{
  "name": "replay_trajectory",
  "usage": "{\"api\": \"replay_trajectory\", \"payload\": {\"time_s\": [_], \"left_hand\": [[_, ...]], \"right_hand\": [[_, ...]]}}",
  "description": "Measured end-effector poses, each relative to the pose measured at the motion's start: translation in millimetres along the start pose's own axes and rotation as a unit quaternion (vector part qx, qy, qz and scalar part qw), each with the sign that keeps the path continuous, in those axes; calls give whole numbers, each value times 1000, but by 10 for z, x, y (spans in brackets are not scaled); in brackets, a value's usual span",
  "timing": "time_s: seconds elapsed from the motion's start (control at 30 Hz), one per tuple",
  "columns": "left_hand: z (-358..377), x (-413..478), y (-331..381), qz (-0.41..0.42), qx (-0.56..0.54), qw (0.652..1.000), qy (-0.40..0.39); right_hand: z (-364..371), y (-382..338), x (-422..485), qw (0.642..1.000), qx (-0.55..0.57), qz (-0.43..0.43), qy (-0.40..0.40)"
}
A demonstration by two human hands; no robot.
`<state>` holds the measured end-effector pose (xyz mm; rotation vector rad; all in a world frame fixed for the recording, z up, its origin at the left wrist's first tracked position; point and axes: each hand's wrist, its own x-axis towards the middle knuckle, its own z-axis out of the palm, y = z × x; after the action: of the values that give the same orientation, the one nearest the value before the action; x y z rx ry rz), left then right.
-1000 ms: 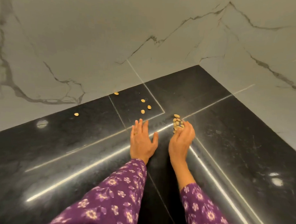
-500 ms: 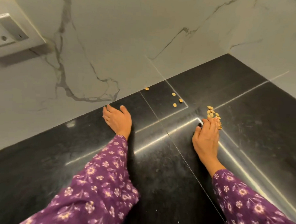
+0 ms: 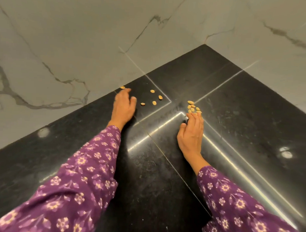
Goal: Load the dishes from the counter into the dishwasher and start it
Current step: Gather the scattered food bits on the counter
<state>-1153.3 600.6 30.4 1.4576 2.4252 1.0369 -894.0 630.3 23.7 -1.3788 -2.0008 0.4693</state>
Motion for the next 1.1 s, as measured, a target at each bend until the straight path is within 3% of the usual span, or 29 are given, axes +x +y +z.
{"api": "replay_trajectory", "payload": {"time_s": [0.1,0.2,0.3,0.47,0.63,0.73,0.83,0.93,1.1], "left_hand": [[29,274,-45,-80,18,997,9],[125,423,32,-93,25,995,-16],[300,428,259,-56,25,997,-49],[671,134,761,75,-4,989,-130],[885,-255,1162,83,-128,973,-175],[826,-296,1236,42,-213,971,-98],[724,-274,1315,-39,-210,976,-38],[854,-267,1434,-67,-196,973,-97],[1141,-388,1759,-19,-205,961,-187]], "right_hand": [[7,16,16,1000,2,10,3],[27,42,12,1000,10,13,2],[42,54,10,1000,6,14,1],[43,63,4,999,22,24,8],[-5,30,14,995,83,38,32],[-44,29,1,981,165,87,62],[-94,43,-11,952,243,158,103],[-161,63,-17,932,281,197,113],[-223,164,7,909,341,226,80]]}}
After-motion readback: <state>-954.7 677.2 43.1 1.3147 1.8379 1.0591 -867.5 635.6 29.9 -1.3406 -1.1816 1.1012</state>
